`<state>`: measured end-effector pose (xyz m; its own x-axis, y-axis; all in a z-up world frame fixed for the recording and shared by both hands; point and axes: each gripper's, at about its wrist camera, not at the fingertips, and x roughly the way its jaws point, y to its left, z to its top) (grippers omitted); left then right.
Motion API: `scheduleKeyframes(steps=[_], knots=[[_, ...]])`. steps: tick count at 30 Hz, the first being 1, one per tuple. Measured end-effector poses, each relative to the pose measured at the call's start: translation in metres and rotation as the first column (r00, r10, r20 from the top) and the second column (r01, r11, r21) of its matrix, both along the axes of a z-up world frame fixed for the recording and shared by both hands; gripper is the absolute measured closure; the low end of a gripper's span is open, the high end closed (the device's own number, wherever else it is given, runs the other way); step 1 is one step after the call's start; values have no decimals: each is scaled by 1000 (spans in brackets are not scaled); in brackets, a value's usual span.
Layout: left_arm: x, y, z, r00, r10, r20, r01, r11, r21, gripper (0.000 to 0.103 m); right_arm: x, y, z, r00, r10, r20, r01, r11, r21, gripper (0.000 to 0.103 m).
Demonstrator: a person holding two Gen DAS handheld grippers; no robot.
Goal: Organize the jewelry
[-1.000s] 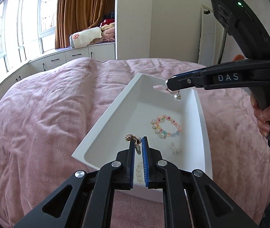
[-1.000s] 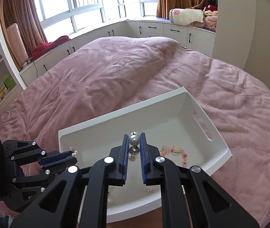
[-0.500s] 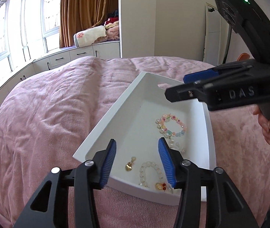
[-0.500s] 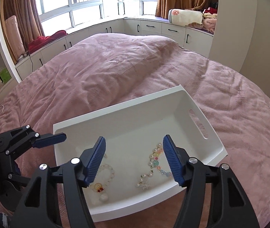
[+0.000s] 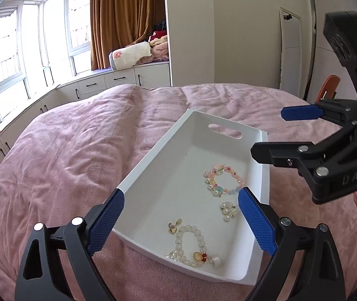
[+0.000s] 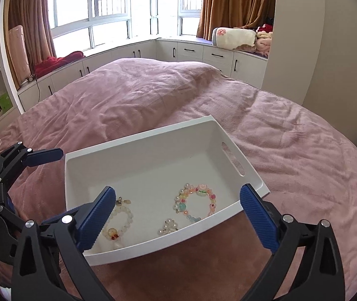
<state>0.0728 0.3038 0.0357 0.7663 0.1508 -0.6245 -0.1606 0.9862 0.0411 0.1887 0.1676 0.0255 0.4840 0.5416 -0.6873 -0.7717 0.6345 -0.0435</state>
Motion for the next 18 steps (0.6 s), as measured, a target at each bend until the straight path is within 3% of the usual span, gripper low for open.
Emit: scheduleKeyframes(steps=[11, 18], knots=[[-10, -10, -15, 994, 103, -26, -103, 995, -8, 9, -10, -32, -6, 999, -8, 39, 5, 997, 77, 5], [-13, -10, -16, 995, 100, -7, -101, 994, -50, 9, -11, -46, -20, 999, -26, 42, 23, 998, 64, 5]])
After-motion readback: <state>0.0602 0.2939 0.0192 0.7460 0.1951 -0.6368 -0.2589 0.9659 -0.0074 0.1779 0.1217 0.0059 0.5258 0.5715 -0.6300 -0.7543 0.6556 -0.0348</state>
